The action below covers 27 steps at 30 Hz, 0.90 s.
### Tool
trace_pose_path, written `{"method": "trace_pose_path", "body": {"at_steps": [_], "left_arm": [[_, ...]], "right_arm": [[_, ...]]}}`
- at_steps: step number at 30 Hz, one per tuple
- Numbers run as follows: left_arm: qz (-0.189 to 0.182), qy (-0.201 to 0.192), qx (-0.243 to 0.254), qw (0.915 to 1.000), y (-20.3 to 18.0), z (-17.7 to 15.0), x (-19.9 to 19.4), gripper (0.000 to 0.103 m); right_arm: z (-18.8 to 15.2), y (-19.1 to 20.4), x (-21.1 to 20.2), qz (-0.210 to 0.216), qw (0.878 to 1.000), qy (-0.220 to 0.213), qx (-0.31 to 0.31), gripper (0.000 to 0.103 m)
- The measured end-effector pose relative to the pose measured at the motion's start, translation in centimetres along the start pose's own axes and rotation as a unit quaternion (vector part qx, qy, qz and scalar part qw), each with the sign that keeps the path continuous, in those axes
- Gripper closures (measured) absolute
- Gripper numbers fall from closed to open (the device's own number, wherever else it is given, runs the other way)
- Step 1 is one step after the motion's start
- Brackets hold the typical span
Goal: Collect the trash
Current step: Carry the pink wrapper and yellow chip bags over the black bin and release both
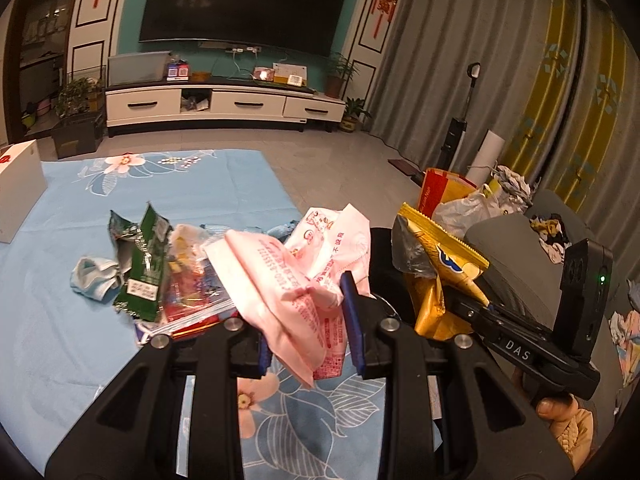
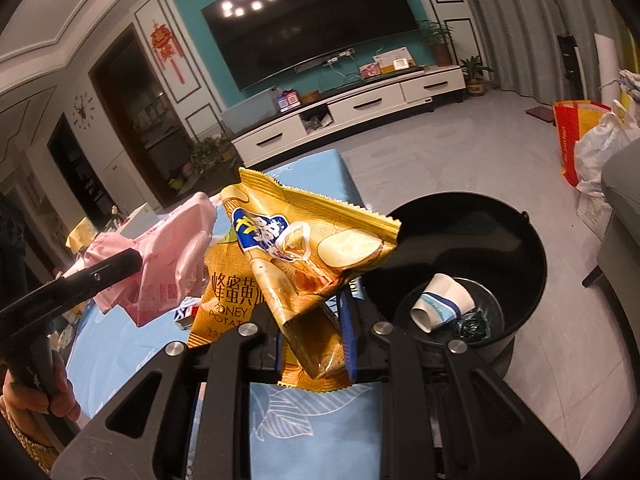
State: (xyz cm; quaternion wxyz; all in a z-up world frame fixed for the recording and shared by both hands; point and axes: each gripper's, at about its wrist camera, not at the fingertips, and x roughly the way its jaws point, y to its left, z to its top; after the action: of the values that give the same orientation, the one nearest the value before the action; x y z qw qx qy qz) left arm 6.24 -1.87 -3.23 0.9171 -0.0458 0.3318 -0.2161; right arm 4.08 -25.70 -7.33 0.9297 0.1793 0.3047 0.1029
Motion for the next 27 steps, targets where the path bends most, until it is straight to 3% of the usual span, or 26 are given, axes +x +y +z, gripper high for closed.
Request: {"method": "trace_pose_path", "body": {"at_steps": [16,27], "left_arm": [[-0.042,0.04,0.018,0.9981,-3.1,1.6,6.1,0.073],[-0.081,0.091,0.022,0.9923,-6.3,2.9,14.8,0.071]], "right_arm": [[-0.2,-5.2,0.4,-0.039,0.997,-0.017,0.063,0.08],[0.3,-9.6,2.3,-0.075,0.992,-0.025,0.103,0.077]]}}
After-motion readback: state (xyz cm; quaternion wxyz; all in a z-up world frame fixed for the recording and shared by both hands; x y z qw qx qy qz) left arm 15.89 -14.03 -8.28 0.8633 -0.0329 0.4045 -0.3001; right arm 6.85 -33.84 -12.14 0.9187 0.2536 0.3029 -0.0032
